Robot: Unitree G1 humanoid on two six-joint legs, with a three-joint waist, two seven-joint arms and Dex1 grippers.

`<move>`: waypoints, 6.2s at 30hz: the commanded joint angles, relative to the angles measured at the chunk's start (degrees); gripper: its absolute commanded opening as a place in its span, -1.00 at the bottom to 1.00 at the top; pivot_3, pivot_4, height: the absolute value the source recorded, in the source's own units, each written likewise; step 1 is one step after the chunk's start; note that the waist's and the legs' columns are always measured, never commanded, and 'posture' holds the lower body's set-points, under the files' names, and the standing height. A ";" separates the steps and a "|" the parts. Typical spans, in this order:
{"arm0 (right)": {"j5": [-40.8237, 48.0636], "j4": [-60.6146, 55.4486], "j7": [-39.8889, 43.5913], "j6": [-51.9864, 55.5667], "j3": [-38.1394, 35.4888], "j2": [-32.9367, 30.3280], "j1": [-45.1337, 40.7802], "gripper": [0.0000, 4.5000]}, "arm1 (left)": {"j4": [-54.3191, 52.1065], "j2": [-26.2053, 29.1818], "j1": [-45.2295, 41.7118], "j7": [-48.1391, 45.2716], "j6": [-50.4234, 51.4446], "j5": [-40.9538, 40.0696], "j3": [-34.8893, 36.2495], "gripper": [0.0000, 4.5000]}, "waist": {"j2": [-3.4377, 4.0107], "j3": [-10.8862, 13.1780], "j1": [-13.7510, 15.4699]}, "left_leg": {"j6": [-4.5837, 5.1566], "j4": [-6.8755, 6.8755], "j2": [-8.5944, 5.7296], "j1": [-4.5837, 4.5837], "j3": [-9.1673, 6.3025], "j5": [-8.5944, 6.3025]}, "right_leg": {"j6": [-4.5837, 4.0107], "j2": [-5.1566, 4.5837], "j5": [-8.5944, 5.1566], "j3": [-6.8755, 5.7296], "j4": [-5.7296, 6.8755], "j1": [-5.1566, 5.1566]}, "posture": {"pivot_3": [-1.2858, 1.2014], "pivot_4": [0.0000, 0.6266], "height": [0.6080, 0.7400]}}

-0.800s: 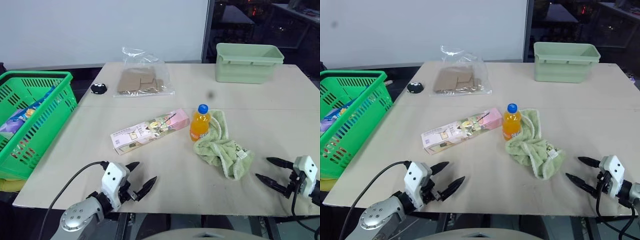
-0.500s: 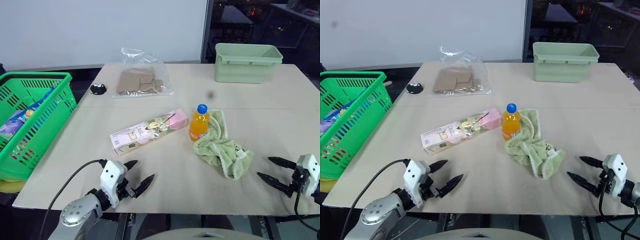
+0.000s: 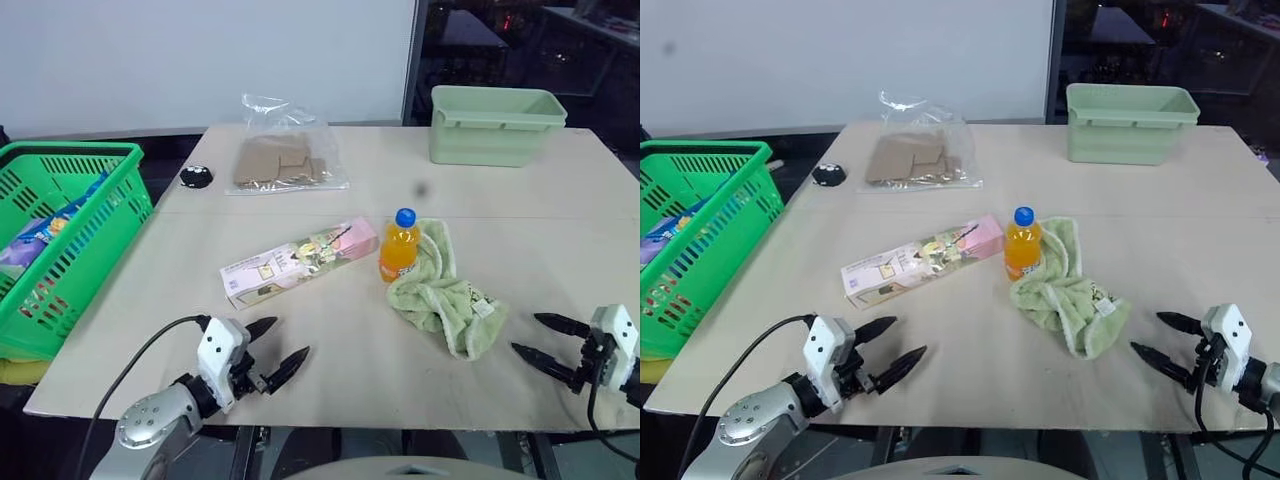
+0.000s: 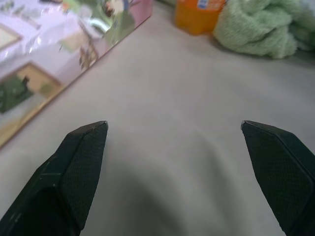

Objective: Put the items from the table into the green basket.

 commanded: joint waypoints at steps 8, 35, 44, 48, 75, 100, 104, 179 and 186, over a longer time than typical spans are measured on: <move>3.19 -13.67 -1.59 8.75 2.96 -1.57 -7.58 1.00 | -8.18 15.32 -2.54 -12.85 6.25 -13.24 14.63 0.99 | -0.15 0.12 -0.23 | 0.00 0.00 0.06 0.00 -0.17 0.00 | 0.00 0.04 0.00 0.00 -0.01 -0.02 | 0.01 -0.91 1.00; 1.10 -11.30 -7.68 19.85 10.38 0.20 -21.80 -0.98 | -12.11 22.24 -10.59 -14.99 17.52 -28.96 24.25 1.00 | -0.03 0.55 -0.07 | 0.25 -0.10 0.07 -0.04 -0.05 0.16 | -0.24 0.22 0.15 -0.14 -0.06 -0.02 | -0.01 -0.91 1.00; 6.75 -6.44 -8.05 25.17 -5.51 -7.26 -21.50 -0.98 | -11.44 20.96 -18.47 -11.83 19.12 -34.95 22.55 1.00 | -0.02 0.54 -0.13 | 0.26 -0.09 0.03 -0.07 -0.04 0.16 | -0.27 0.24 0.17 -0.13 -0.06 0.00 | -0.03 -0.94 1.00; 4.96 0.56 -10.30 24.53 -13.04 -11.57 -21.76 -0.98 | -11.98 20.52 -21.41 -9.62 20.06 -38.09 21.53 1.00 | -0.02 0.51 -0.45 | 0.27 -0.09 0.01 -0.05 0.01 0.16 | -0.27 0.27 0.17 -0.06 -0.06 0.01 | -0.04 -0.94 1.00; 0.54 21.42 -8.11 8.86 -19.19 -17.29 -27.35 0.96 | -10.06 17.37 -26.61 -4.11 18.24 -27.61 10.11 1.00 | 0.31 0.26 -5.89 | 0.29 0.07 0.13 0.16 0.27 0.17 | -0.18 0.75 0.15 0.71 0.16 0.09 | -0.07 -0.92 1.00; 18.45 -31.49 -4.69 19.28 -21.09 0.60 3.73 0.98 | 24.19 -7.33 -42.68 4.15 -4.83 9.89 -17.59 1.00 | -0.02 0.25 -7.41 | 0.24 0.26 0.14 -0.10 0.07 0.14 | -0.03 1.16 0.06 1.16 0.16 0.03 | -0.20 -0.90 1.00; 19.52 -33.66 -6.93 19.33 -20.47 2.16 4.29 0.98 | 27.24 -10.06 -44.01 2.89 -5.88 10.05 -17.96 1.00 | -0.03 0.26 -8.62 | 0.24 0.24 0.14 -0.13 0.06 0.13 | -0.02 1.16 0.06 1.16 0.16 0.02 | -0.21 -0.90 1.00; 21.97 -27.62 -12.08 20.84 -5.31 1.07 -19.31 1.00 | 35.53 -10.86 -66.11 19.86 2.63 9.29 4.11 0.36 | -0.42 -0.25 -15.31 | 0.24 0.34 0.06 -0.13 -0.52 0.12 | 0.50 1.15 0.33 1.10 0.25 0.09 | -0.11 -1.00 1.00; 19.32 -20.26 -9.44 20.93 5.66 3.96 -33.42 1.00 | 32.40 2.83 -65.91 26.92 7.83 13.72 12.63 0.36 | -0.54 -0.17 -11.93 | 0.24 0.21 0.10 -0.12 -0.70 0.13 | 0.25 1.24 0.48 1.01 0.41 -0.04 | 0.00 -1.00 1.00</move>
